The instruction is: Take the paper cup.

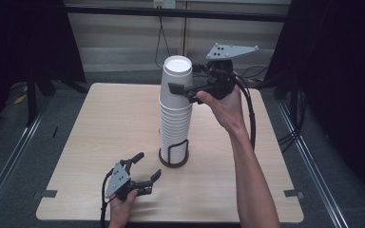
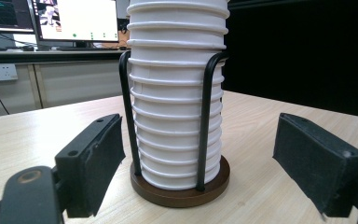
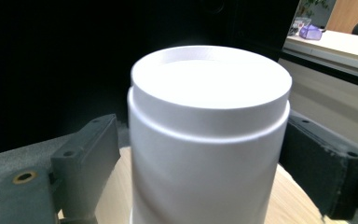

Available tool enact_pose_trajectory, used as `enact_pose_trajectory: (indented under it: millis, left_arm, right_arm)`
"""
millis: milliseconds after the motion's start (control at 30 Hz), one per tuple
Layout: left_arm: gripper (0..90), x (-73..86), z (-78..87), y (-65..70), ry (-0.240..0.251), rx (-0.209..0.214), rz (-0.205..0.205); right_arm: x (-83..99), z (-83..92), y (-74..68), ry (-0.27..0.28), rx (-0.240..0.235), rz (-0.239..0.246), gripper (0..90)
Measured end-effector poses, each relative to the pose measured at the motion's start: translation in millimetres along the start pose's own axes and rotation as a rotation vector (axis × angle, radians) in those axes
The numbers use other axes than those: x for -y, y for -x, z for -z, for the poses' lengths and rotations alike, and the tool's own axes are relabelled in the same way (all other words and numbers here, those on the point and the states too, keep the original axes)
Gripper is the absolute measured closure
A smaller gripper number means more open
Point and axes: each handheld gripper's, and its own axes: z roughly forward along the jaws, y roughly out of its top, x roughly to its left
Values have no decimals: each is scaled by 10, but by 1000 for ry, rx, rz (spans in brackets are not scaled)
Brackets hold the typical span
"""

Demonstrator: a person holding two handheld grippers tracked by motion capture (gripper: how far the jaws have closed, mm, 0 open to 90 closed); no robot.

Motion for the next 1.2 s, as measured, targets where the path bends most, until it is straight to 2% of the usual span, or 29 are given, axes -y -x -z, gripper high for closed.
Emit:
enact_pose_trajectory:
  millis: [133, 300, 400, 500, 700, 833, 933, 1200]
  left_arm:
    - [158, 0, 1, 1, 1, 0, 1]
    - [158, 1, 1, 1, 2, 1, 1]
    - [157, 1, 1, 1, 2, 2, 0]
    - [157, 1, 1, 1, 2, 2, 0]
    - [157, 0, 1, 1, 1, 0, 1]
    - [158, 0, 0, 1, 2, 2, 1]
    - [158, 0, 2, 1, 0, 1, 0]
    - [158, 0, 2, 0, 1, 1, 0]
  right_arm:
    - [-9, -106, -2, -24, -1, 4, 137]
    - [-27, -178, 4, -27, -14, -3, 151]
    - [-34, -181, 3, -25, 2, -2, 201]
    - [-30, -173, 29, -18, -5, -19, 207]
    - [-43, -162, 13, -9, -3, -14, 213]
    - [-63, -141, 2, 4, -4, -12, 217]
    - [-83, -116, -5, 35, 14, 4, 220]
    - [-122, -52, 24, 102, 17, -12, 225]
